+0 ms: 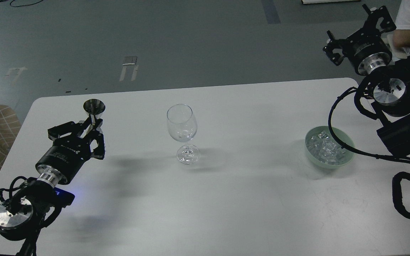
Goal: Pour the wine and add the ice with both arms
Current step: 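Carry the jigger with the left gripper above the wine glass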
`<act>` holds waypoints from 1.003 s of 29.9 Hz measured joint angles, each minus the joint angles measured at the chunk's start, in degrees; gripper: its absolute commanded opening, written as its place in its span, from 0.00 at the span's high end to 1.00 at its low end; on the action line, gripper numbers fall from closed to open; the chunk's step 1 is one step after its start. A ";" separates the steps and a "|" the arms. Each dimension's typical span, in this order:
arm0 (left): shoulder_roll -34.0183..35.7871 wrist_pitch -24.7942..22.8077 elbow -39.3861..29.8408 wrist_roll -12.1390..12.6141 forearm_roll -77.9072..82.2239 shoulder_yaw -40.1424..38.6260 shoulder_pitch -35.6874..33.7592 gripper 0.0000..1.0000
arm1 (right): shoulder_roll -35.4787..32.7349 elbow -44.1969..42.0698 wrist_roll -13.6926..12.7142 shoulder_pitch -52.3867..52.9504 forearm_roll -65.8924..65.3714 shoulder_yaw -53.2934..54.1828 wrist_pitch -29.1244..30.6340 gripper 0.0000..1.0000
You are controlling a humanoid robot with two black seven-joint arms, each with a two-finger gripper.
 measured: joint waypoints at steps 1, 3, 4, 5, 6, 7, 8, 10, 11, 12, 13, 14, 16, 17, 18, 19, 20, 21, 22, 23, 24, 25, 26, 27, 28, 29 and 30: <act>0.05 0.63 -0.06 0.07 0.38 0.12 -0.45 0.82 | 0.00 0.01 0.00 -0.02 0.00 0.00 0.00 0.00; 0.06 1.50 -0.29 0.37 0.84 0.27 -1.30 0.82 | 0.00 0.01 0.00 -0.10 0.00 0.00 0.00 0.00; 0.06 1.69 -0.55 0.53 0.92 0.29 -1.61 0.82 | 0.01 0.01 0.00 -0.13 0.01 0.00 0.00 0.00; 0.03 1.84 -0.98 0.67 0.98 0.32 -1.89 0.82 | 0.02 0.01 0.00 -0.13 0.02 0.00 0.00 0.00; -0.01 1.92 -1.42 0.80 1.00 0.36 -2.09 0.82 | 0.06 0.01 0.01 -0.15 0.02 0.00 0.00 0.00; -0.03 1.99 -1.89 0.94 1.01 0.40 -2.29 0.82 | 0.08 0.01 0.01 -0.15 0.02 0.00 0.00 0.00; -0.09 2.06 -2.30 1.19 1.03 0.44 -2.51 0.82 | 0.08 0.01 0.01 -0.15 0.02 0.00 0.00 0.00; -0.17 2.16 -2.64 1.83 1.10 0.57 -2.92 0.82 | 0.09 0.04 0.01 -0.16 0.02 0.00 0.00 0.00; -0.17 2.18 -2.67 2.11 1.27 1.10 -3.39 0.82 | 0.09 0.05 0.01 -0.16 0.02 0.00 0.00 0.00; -0.14 2.18 -2.70 2.36 1.60 2.06 -4.03 0.82 | 0.09 0.08 0.01 -0.15 0.02 0.00 0.00 0.00; -0.10 2.18 -2.71 2.46 2.02 2.99 -4.61 0.82 | 0.09 0.11 0.01 -0.15 0.03 0.00 0.00 0.00; -0.02 2.18 -2.71 2.53 2.80 4.33 -5.41 0.82 | 0.09 0.11 0.01 -0.15 0.04 0.00 0.00 0.00; -0.02 2.18 -2.73 2.63 4.29 6.47 -6.64 0.82 | 0.09 0.11 0.01 -0.10 0.07 0.00 0.00 0.00; -0.08 2.18 -2.73 2.66 4.87 7.25 -7.11 0.82 | 0.09 0.11 0.01 -0.09 0.07 0.00 0.00 0.00; -0.21 2.20 -2.73 2.71 5.24 7.77 -7.47 0.82 | 0.08 0.11 0.01 -0.09 0.07 0.00 0.00 0.00; -0.32 2.34 -2.73 2.73 5.45 8.04 -7.84 0.82 | 0.05 0.11 0.01 -0.09 0.07 0.00 0.00 0.00; -0.43 2.63 -2.73 2.74 5.57 8.25 -8.40 0.82 | 0.03 0.09 0.01 -0.09 0.07 0.00 0.00 0.00; -0.52 3.05 -2.72 2.77 5.63 8.43 -8.93 0.82 | 0.03 0.04 0.01 -0.09 0.07 0.00 0.00 0.00; -0.59 3.61 -2.62 2.81 5.66 8.56 -9.35 0.82 | 0.02 -0.04 0.01 -0.09 0.07 0.00 0.00 0.00; -0.63 4.06 -2.54 2.83 5.68 8.64 -9.65 0.82 | 0.02 -0.09 0.01 -0.10 0.07 0.00 0.00 0.00; -0.65 4.46 -2.50 2.85 5.68 8.70 -9.87 0.82 | 0.02 -0.12 0.01 -0.13 0.07 0.00 0.00 0.00; -0.66 4.73 -2.48 2.88 5.69 8.74 -10.03 0.82 | 0.02 -0.15 0.01 -0.18 0.07 0.00 0.00 0.00; -0.67 4.86 -2.46 2.94 5.69 8.82 -10.15 0.82 | 0.02 -0.16 0.01 -0.21 0.07 0.00 0.00 0.00; -0.67 4.94 -2.46 3.05 5.69 8.96 -10.29 0.82 | 0.02 -0.16 0.01 -0.22 0.07 0.00 0.00 0.00; -0.67 4.99 -2.45 3.19 5.72 9.21 -10.42 0.82 | 0.02 -0.17 0.01 -0.22 0.07 0.00 0.00 0.00; -0.67 5.01 -2.45 3.32 5.74 9.47 -10.51 0.82 | 0.02 -0.17 0.01 -0.22 0.07 0.00 0.00 0.00; -0.59 5.02 -2.45 3.50 5.77 9.77 -10.63 0.82 | 0.02 -0.17 0.02 -0.22 0.07 0.00 0.00 0.00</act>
